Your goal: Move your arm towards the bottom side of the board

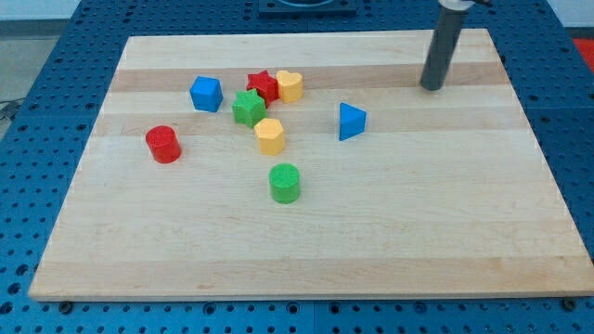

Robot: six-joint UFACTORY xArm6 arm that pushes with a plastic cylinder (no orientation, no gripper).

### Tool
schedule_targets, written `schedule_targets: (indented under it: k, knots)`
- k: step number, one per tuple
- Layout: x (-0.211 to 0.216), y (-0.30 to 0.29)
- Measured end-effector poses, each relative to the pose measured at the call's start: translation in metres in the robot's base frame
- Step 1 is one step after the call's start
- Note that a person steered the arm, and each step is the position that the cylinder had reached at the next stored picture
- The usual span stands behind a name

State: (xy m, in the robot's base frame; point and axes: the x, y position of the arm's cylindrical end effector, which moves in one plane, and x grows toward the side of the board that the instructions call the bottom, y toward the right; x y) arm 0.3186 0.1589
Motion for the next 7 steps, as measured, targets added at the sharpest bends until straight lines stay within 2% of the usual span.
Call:
schedule_targets:
  k: [1,2,3,4,5,6,7]
  knots:
    - [0.0,-0.062]
    - [0.0,-0.019]
    - [0.001,0.081]
    - [0.0,0.123]
    - [-0.001,0.122]
    - [-0.072,0.124]
    - [-0.074,0.12]
